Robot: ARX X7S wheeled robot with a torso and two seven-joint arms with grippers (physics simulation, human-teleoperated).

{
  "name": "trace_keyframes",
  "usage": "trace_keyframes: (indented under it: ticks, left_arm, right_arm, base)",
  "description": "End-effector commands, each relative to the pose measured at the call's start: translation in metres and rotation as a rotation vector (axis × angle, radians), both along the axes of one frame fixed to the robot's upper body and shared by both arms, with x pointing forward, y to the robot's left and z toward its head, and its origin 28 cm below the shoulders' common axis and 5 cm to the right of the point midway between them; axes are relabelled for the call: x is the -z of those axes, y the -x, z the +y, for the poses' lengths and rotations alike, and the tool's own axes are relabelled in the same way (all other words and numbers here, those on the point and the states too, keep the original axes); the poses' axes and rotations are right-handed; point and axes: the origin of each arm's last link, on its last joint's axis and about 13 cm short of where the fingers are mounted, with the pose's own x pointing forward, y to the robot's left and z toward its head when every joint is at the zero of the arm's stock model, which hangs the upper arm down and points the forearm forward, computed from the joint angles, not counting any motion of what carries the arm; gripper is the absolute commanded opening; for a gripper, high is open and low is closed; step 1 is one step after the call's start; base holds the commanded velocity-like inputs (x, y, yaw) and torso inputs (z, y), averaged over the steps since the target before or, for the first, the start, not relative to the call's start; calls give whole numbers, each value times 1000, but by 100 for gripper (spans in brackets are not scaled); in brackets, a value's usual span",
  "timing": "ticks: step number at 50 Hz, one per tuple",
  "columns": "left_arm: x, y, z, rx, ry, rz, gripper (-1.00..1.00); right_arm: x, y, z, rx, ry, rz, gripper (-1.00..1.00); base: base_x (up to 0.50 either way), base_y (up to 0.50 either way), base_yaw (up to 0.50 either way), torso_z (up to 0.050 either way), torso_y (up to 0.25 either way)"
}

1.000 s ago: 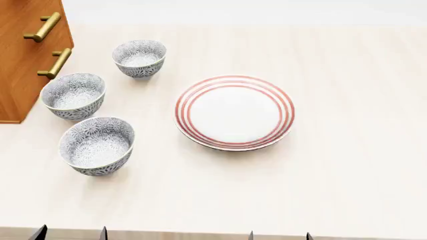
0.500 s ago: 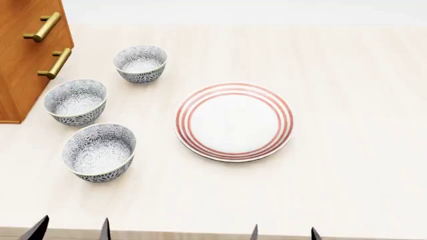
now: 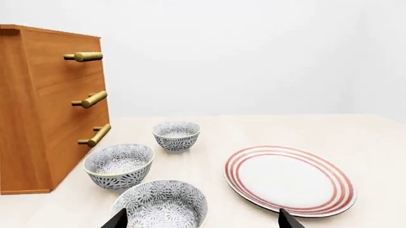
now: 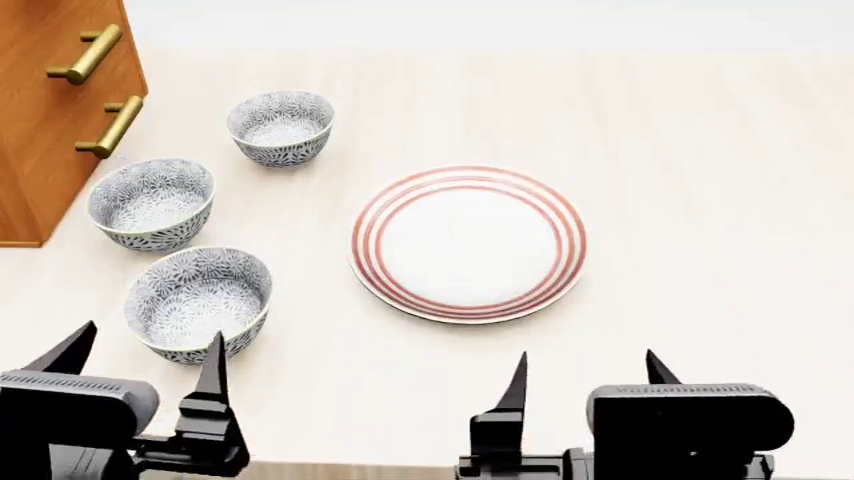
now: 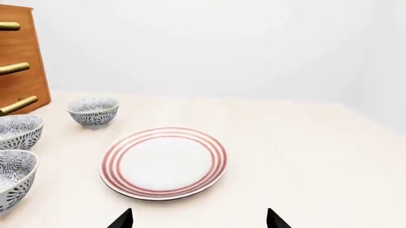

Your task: Put the bowl at the front on the plate.

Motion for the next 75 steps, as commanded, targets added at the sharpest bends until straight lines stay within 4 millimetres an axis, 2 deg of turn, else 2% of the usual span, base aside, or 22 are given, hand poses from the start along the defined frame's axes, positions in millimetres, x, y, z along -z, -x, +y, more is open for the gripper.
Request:
trace_keyframes:
  ticks: [1,12,13,16,19,20,21,23,27,28,34,47,58,75]
  left_arm:
    - [-36,-1,-2,37,-9,-43,100]
    - [-61,-2,-1,65,-17,-57,100]
    - [-71,-6,1,54,-5,-71,100]
    - [-81,-10,1,60,-9,-65,100]
    - [-81,-10,1,60,-9,-65,100]
    - [-92,-16,1,65,1,-58,100]
    - [-95,-16,1,68,2,-61,100]
    - [-102,-16,0,76,7,-59,100]
    - [-102,-15,0,76,7,-59,100]
    - [-114,-8,1,94,2,-60,100]
    - [-136,-1,4,97,1,-97,100]
    - [-164,-9,0,109,-12,-125,100]
    - [-185,-6,-1,122,-1,-165,100]
    - [-183,-3,-1,134,6,-150,100]
  right_arm:
    - [-45,6,-4,-13,76,-35,100]
    - [-73,3,-4,-51,110,-73,100]
    - [-82,2,-5,-52,117,-89,100]
    - [-91,-1,-6,-54,126,-98,100]
    - [-91,-1,-6,-54,126,-98,100]
    - [-104,-5,-7,-66,140,-116,100]
    - [-106,-6,-7,-69,141,-120,100]
    - [-114,-8,-7,-74,150,-126,100]
    - [-114,-8,-7,-74,150,-126,100]
    - [-131,-10,-5,-95,178,-140,100]
    - [-155,-10,-1,-114,192,-173,100]
    - [-183,-9,-3,-109,230,-193,100]
    - [-198,-6,-4,-105,256,-205,100]
    - [-196,-6,-5,-111,246,-183,100]
  base:
    - [0,0,0,0,0]
    - [0,0,0,0,0]
    - [0,0,0,0,0]
    - [0,0,0,0,0]
    - [0,0,0,0,0]
    - [0,0,0,0,0]
    - [0,0,0,0,0]
    - [0,0,0,0,0]
    - [0,0,0,0,0]
    - [0,0,0,0,0]
    - [0,0,0,0,0]
    - [0,0,0,0,0]
    - [0,0,0,0,0]
    - [22,0,0,0,0]
